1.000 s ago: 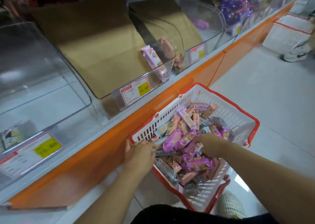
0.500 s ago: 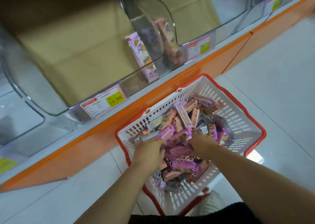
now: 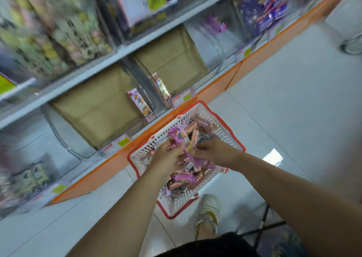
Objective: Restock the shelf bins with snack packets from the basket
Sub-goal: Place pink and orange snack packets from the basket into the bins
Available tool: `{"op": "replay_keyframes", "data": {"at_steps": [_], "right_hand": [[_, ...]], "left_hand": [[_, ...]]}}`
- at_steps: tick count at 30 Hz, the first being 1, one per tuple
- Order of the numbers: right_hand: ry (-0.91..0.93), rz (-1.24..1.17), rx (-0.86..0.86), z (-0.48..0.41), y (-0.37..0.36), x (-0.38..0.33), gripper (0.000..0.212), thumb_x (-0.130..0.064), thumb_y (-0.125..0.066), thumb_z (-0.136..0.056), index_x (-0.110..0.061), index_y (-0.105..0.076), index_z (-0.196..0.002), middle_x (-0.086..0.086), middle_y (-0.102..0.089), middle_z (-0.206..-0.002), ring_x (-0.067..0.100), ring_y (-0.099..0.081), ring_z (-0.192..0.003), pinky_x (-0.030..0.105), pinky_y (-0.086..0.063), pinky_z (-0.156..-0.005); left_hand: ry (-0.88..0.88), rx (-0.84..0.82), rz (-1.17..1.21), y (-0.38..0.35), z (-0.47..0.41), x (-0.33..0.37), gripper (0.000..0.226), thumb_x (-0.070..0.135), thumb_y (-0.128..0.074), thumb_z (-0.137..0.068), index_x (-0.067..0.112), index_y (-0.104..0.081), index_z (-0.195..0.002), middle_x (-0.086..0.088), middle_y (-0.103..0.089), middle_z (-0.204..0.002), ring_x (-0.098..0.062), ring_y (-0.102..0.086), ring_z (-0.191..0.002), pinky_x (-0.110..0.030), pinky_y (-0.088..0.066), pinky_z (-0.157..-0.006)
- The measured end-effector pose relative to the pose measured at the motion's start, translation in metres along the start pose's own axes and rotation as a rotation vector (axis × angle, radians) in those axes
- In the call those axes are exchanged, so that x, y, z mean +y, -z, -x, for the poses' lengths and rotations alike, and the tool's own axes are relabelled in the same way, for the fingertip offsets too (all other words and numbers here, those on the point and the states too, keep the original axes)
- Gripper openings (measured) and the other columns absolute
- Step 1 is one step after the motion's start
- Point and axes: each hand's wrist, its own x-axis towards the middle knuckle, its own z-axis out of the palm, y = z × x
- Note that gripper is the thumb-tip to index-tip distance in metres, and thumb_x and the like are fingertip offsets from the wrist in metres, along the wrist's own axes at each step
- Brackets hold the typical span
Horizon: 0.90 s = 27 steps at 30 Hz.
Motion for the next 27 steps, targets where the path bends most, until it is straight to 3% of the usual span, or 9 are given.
{"op": "replay_keyframes", "data": {"at_steps": [3, 5, 8, 10, 14, 18, 22, 25, 27], "right_hand": [[0.036, 0.083, 0.010, 0.034, 0.027, -0.035, 0.043, -0.045, -0.054, -0.092, -0.017, -0.048, -0.061, 0.009, -0.041, -0.068, 0.017, -0.036, -0.064, 0.020, -0.026, -0.049], [0.063, 0.063, 0.020, 0.054, 0.044, -0.055, 0.040, -0.042, -0.054, -0.093, -0.011, -0.060, -0.070, 0.012, -0.048, -0.070, 0.015, -0.041, -0.067, 0.017, -0.032, -0.054], [0.079, -0.085, 0.096, 0.074, 0.062, -0.073, 0.034, -0.036, -0.063, -0.089, -0.007, -0.069, -0.108, 0.013, -0.068, -0.102, 0.013, -0.055, -0.084, 0.023, -0.046, -0.081], [0.085, -0.152, 0.124, 0.088, 0.068, -0.081, 0.032, -0.033, -0.068, -0.086, -0.012, -0.067, -0.109, 0.009, -0.067, -0.110, 0.013, -0.059, -0.086, 0.032, -0.048, -0.087], [0.122, -0.271, 0.142, 0.115, 0.078, -0.096, 0.023, -0.026, -0.072, -0.083, -0.013, -0.063, -0.100, 0.013, -0.071, -0.093, 0.018, -0.061, -0.077, 0.039, -0.051, -0.082], [0.179, -0.363, 0.189, 0.133, 0.094, -0.109, 0.013, -0.020, -0.068, -0.087, -0.013, -0.060, -0.095, 0.015, -0.068, -0.082, 0.024, -0.057, -0.073, 0.044, -0.050, -0.079], [0.212, -0.208, 0.249, 0.128, 0.122, -0.109, 0.017, -0.023, -0.066, -0.088, -0.014, -0.061, -0.101, 0.019, -0.070, -0.090, 0.027, -0.062, -0.073, 0.048, -0.052, -0.081], [0.280, -0.080, 0.276, 0.114, 0.153, -0.107, 0.027, -0.027, -0.075, -0.080, -0.018, -0.061, -0.101, 0.004, -0.070, -0.093, 0.016, -0.069, -0.075, 0.035, -0.056, -0.078], [0.322, 0.056, 0.302, 0.100, 0.178, -0.104, 0.030, -0.028, -0.079, -0.075, -0.026, -0.058, -0.096, -0.003, -0.069, -0.088, 0.006, -0.066, -0.069, 0.019, -0.052, -0.067]], "left_hand": [[-0.044, -0.008, 0.067, -0.017, 0.035, 0.030, 0.025, 0.020, -0.062, -0.091, 0.013, -0.059, -0.115, -0.001, -0.069, -0.085, -0.015, -0.064, -0.070, -0.031, -0.052, -0.067], [-0.076, -0.018, 0.070, -0.023, 0.054, 0.047, 0.025, 0.020, -0.062, -0.091, 0.013, -0.059, -0.115, 0.002, -0.070, -0.079, -0.014, -0.064, -0.066, -0.033, -0.050, -0.070], [-0.124, -0.044, 0.020, -0.028, 0.079, 0.066, 0.032, 0.023, -0.063, -0.091, 0.013, -0.058, -0.121, 0.002, -0.071, -0.088, -0.014, -0.063, -0.068, -0.034, -0.048, -0.075], [-0.137, -0.073, 0.002, -0.033, 0.095, 0.076, 0.034, 0.024, -0.064, -0.090, 0.014, -0.058, -0.122, 0.000, -0.070, -0.096, -0.013, -0.063, -0.069, -0.030, -0.049, -0.073], [-0.197, -0.075, 0.018, -0.045, 0.122, 0.095, 0.013, 0.023, -0.064, -0.089, 0.021, -0.065, -0.102, 0.005, -0.070, -0.080, -0.013, -0.062, -0.066, -0.029, -0.049, -0.071], [-0.240, -0.088, -0.015, -0.062, 0.134, 0.108, 0.031, 0.031, -0.068, -0.085, 0.020, -0.062, -0.113, -0.001, -0.071, -0.099, -0.024, -0.066, -0.089, -0.041, -0.053, -0.084], [-0.249, -0.081, -0.037, -0.089, 0.128, 0.124, 0.045, 0.032, -0.070, -0.084, 0.015, -0.056, -0.124, -0.002, -0.069, -0.109, -0.020, -0.067, -0.096, -0.033, -0.054, -0.077], [-0.273, -0.043, -0.011, -0.117, 0.114, 0.144, 0.006, 0.024, -0.064, -0.090, 0.022, -0.063, -0.095, 0.005, -0.074, -0.083, -0.013, -0.068, -0.073, -0.030, -0.054, -0.074], [-0.298, 0.020, -0.012, -0.139, 0.094, 0.156, 0.002, 0.024, -0.064, -0.090, 0.022, -0.065, -0.089, 0.000, -0.072, -0.082, -0.014, -0.066, -0.071, -0.036, -0.053, -0.081]]}}
